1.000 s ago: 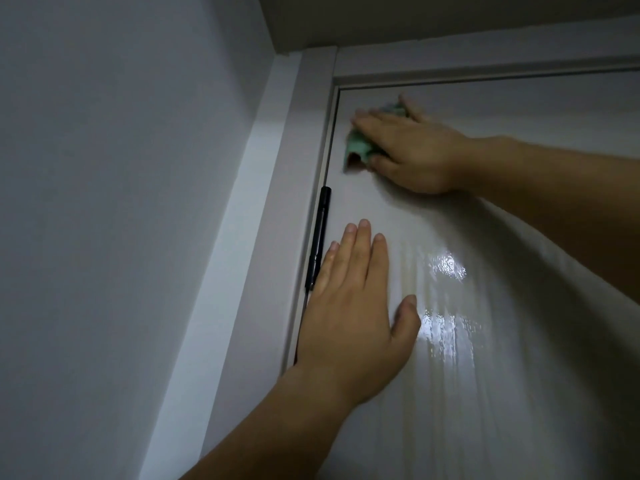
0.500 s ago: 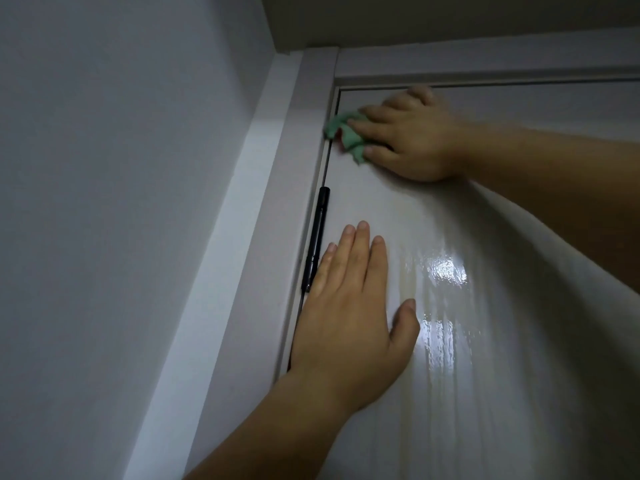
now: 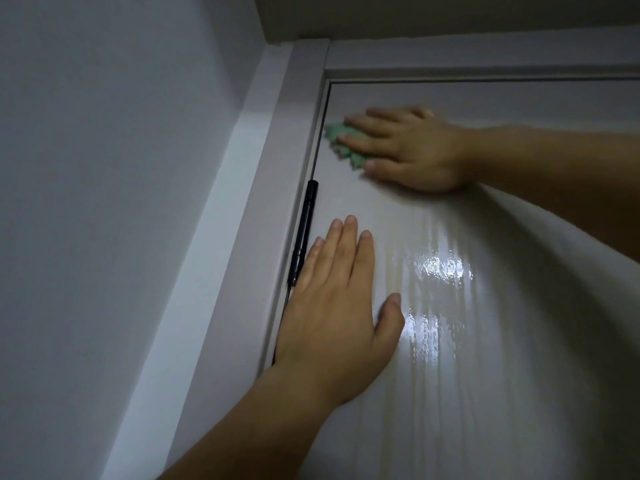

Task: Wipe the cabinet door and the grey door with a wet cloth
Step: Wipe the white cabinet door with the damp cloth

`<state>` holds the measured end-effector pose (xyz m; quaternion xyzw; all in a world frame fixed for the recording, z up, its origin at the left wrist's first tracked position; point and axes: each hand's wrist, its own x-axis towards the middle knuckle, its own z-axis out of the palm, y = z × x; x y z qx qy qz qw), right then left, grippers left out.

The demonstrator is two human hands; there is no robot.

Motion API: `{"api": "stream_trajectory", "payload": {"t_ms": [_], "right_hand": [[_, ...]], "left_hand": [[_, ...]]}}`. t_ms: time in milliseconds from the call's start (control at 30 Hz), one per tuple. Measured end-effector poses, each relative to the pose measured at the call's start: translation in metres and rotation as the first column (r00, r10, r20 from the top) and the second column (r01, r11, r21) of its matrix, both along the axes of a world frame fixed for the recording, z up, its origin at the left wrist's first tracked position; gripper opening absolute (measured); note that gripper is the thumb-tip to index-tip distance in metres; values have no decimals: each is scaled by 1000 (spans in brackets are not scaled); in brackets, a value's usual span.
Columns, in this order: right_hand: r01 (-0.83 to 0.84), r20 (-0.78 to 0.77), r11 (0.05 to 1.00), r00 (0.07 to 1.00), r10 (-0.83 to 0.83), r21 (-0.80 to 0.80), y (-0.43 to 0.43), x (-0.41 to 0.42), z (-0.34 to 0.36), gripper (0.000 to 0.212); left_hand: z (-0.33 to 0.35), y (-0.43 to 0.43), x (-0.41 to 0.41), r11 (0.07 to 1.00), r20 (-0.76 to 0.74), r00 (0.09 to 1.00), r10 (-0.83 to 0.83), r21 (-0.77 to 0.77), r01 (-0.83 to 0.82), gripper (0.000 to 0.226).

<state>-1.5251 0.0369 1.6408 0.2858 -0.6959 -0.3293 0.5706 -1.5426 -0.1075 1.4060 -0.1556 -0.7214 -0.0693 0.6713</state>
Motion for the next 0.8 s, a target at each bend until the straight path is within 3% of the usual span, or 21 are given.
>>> {"api": "stream_trajectory", "payload": {"t_ms": [67, 133, 333, 533, 700, 800], "right_hand": [[-20, 21, 968, 999, 26, -251, -7, 3, 27, 64], [-52, 49, 926, 996, 75, -373, -13, 5, 30, 62], [-170, 134, 984, 975, 175, -44, 0, 2, -42, 67], [61, -27, 960, 997, -71, -274, 7, 7, 19, 64], [58, -92, 998, 994, -61, -32, 21, 9, -36, 86], [45, -61, 999, 997, -46, -27, 31, 7, -28, 87]], "left_hand": [[-1, 1, -1, 1000, 3, 1000, -1, 0, 1, 79], [-1, 0, -2, 1000, -6, 1000, -2, 2, 2, 78], [0, 0, -1, 1000, -5, 1000, -6, -7, 6, 78], [-1, -1, -3, 1000, -7, 1000, -9, -8, 9, 77], [0, -1, -2, 1000, -12, 1000, -8, -12, 8, 78], [-1, 0, -3, 1000, -17, 1000, -11, -6, 11, 78]]}}
